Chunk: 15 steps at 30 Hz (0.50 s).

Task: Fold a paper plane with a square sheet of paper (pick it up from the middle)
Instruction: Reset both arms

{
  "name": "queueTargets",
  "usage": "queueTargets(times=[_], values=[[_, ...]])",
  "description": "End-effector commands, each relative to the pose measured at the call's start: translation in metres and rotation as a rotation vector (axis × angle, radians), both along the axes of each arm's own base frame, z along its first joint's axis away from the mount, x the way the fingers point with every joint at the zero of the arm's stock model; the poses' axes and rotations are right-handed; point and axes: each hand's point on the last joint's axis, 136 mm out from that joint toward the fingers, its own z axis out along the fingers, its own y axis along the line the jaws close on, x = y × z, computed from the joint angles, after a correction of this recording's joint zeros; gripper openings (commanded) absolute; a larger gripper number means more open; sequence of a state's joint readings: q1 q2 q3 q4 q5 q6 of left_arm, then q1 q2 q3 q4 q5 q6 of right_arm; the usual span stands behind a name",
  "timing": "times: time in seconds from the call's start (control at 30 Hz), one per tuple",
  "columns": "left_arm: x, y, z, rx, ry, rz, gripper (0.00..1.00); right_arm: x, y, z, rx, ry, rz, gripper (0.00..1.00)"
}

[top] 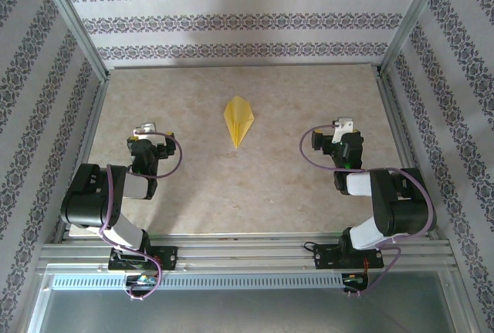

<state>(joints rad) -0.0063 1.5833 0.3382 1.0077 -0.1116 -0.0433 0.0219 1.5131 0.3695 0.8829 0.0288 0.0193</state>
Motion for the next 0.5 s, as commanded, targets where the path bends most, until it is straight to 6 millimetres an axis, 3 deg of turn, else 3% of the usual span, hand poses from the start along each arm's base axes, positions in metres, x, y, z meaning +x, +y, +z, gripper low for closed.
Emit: queueTargets(times=[0.0, 0.47], values=[[0.0046, -0.0039, 0.0066, 0.015, -0.032, -0.025, 0.99, 0.0068, -0.0026, 0.0109, 0.009, -0.041, -0.012, 0.98], [0.0085, -0.0026, 0.0038, 0.025, 0.002, -0.011, 0.99, 0.0068, -0.0031, 0.0111, 0.009, -0.041, -0.013, 0.98]])
